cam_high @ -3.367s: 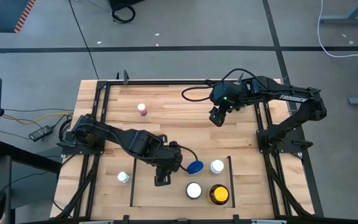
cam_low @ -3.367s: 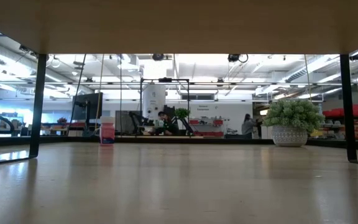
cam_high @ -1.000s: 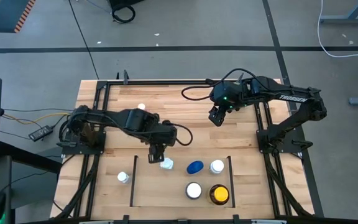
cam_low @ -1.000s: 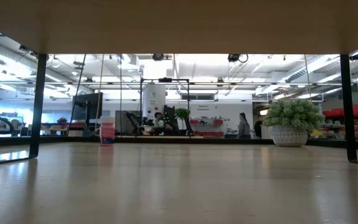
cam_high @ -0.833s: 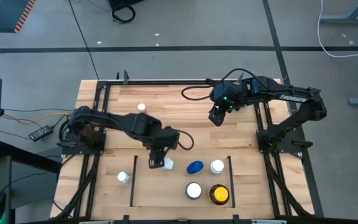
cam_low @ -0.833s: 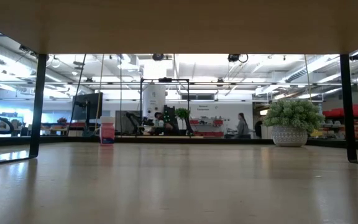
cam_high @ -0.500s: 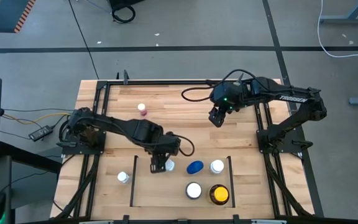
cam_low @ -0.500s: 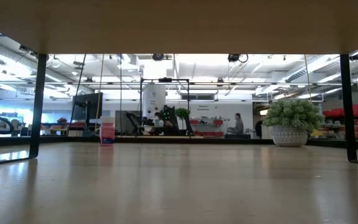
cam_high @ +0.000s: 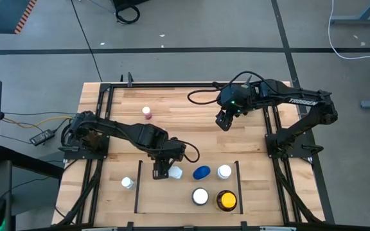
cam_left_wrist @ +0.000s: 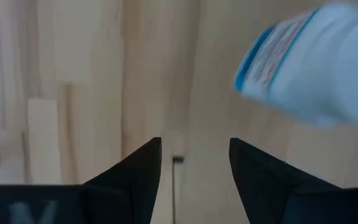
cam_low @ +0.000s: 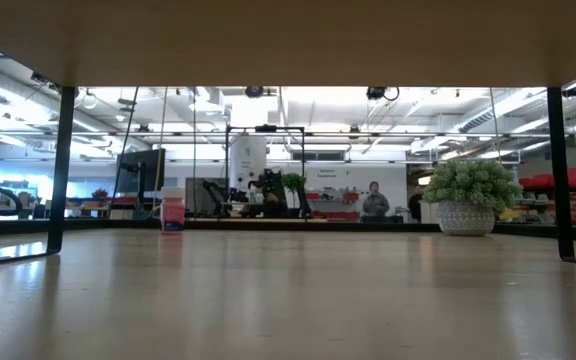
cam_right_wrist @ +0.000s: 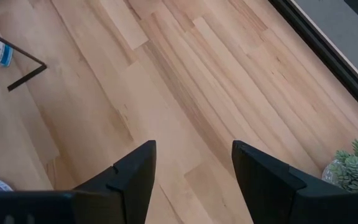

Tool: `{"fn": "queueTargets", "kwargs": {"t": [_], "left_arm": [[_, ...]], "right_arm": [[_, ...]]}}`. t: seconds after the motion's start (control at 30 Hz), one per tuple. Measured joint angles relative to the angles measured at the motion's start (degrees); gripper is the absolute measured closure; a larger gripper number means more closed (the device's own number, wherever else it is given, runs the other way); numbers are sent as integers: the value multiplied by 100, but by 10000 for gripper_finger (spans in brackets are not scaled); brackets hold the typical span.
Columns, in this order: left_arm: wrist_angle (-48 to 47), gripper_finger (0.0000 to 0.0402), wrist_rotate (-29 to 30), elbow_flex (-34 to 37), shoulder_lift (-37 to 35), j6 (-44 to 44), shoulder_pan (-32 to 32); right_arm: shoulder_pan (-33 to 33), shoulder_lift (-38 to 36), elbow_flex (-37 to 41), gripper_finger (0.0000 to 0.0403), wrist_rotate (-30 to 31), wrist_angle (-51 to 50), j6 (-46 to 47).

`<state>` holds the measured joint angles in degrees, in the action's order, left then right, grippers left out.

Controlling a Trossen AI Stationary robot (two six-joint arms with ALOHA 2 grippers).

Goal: Pick and place medicine bottles onto shelf by color
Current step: Align the white and blue medicine bottle with the other white and blue medicine bottle on the shelf

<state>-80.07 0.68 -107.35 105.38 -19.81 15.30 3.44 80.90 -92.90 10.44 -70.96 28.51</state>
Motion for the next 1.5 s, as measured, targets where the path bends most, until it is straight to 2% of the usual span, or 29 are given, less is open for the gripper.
{"fn": "queueTargets", "kwargs": {"t": [0.2,0.43,0.77,1.07,1.17,1.33,1.5], "left_arm": [[-411,209,16,0,-230,-161,-10],[-925,208,16,-4,-703,-1319,205],[-990,200,407,0,-963,-2044,1158],[-983,201,975,26,-1645,-2859,1777],[-988,202,1035,400,-2044,-3127,1981],[-955,198,1044,1412,-2777,-3693,2443],[-902,187,999,1943,-3096,-3096,2820]], "right_arm": [[2,0,0,185,0,0,-2],[2,0,0,185,0,5,-56],[-50,0,0,185,0,17,-212],[-85,0,0,185,0,17,-304],[-135,0,0,185,0,17,-274],[-298,0,0,185,0,16,-267],[-398,0,0,185,61,13,-33]]}}
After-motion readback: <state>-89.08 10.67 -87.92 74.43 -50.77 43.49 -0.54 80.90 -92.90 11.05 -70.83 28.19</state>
